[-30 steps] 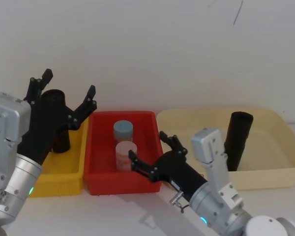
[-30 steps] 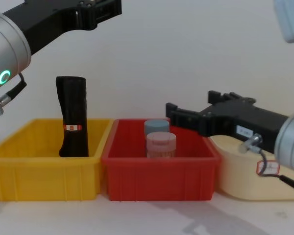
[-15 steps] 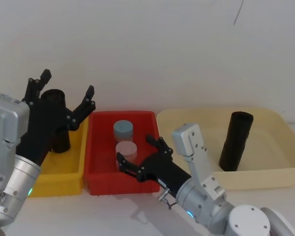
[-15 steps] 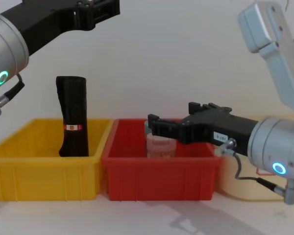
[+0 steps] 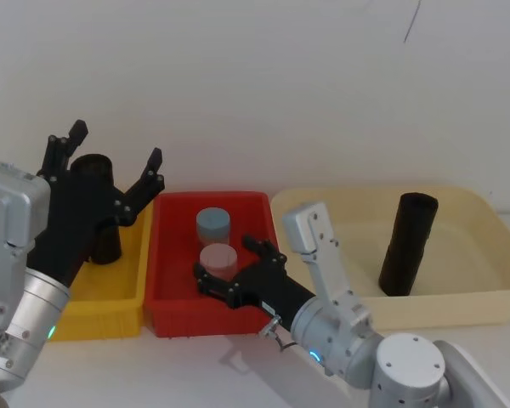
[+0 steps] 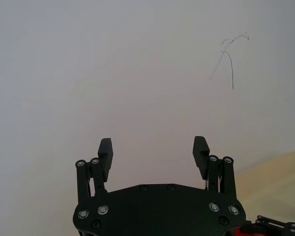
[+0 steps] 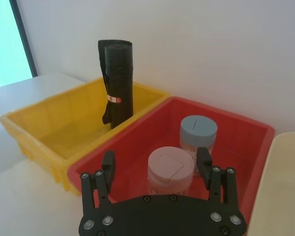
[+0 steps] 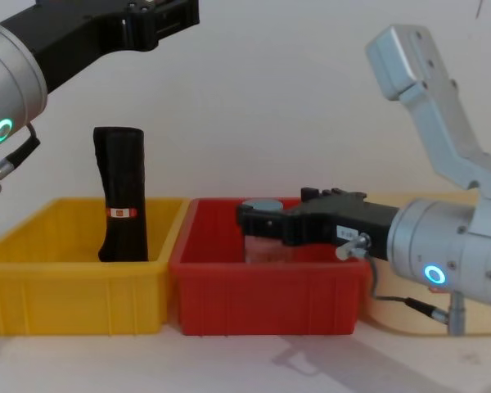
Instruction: Pick up the garbage bag with the one hand and transfer it to the other hand.
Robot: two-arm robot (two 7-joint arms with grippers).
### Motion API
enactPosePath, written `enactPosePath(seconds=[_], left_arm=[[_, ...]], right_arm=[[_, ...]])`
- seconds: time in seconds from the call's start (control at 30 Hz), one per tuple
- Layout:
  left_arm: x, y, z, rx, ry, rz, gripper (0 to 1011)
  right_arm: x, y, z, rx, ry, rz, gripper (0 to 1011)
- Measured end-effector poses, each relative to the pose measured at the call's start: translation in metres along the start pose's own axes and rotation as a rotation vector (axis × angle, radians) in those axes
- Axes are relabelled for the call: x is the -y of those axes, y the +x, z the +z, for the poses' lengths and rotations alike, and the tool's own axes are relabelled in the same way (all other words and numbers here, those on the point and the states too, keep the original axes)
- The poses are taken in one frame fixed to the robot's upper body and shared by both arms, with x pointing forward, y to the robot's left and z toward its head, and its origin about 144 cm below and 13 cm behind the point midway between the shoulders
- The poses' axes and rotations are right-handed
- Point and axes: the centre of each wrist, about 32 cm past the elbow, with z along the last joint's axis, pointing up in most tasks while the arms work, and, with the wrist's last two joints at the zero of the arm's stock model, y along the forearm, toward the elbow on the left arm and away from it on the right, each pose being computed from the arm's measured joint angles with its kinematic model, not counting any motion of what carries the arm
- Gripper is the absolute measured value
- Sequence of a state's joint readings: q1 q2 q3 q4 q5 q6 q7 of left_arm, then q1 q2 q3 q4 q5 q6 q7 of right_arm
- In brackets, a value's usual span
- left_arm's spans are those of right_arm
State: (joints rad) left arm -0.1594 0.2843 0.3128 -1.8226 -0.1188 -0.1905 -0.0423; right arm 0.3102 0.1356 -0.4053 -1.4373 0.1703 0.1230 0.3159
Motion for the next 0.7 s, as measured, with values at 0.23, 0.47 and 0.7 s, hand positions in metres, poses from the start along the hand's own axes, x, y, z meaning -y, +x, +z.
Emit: enactPosePath(seconds=[0.23,0.47,0.7], left_arm=[[0.0,0.0,0.0,0.0,0.0,0.0,1000],[0.0,0.0,0.0,0.0,0.0,0.0,1000],[0.0,0.0,0.0,0.0,0.0,0.0,1000]], right_arm=[[-0.012,0.001,-0.002,-0.013,-0.034,0.007,1002],[-0.022,0.004,-0.004,-0.026,-0.058,0.002,1001],[-0.03,0.009,-0.005,-0.041,-0.071,-0.017,1001]])
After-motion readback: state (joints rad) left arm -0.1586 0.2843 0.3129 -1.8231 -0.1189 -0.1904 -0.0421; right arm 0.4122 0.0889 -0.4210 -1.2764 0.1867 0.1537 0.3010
